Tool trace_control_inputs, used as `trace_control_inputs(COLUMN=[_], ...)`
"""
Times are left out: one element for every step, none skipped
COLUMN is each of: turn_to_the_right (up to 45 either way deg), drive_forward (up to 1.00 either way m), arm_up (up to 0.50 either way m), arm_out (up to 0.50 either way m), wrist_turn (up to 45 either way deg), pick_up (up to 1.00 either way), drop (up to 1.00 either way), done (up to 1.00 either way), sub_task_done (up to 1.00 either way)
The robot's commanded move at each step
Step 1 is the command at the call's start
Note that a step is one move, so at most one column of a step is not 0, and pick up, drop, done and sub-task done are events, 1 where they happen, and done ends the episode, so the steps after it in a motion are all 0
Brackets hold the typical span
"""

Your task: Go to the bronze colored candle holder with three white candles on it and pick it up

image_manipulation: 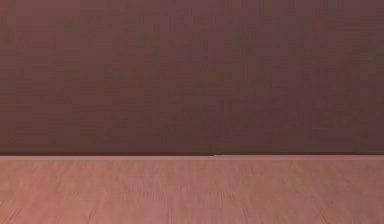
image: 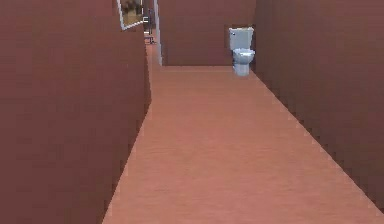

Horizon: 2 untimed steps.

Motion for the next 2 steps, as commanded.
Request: trace_control_inputs(turn_to_the_right=[0.0,0.0], drive_forward=[1.0,1.0], arm_up=[0.0,0.0], arm_out=[0.0,0.0], wrist_turn=[0.0,0.0], pick_up=[0.0,0.0], drop=[0.0,0.0], done=[0.0,0.0], sub_task_done=[0.0,0.0])
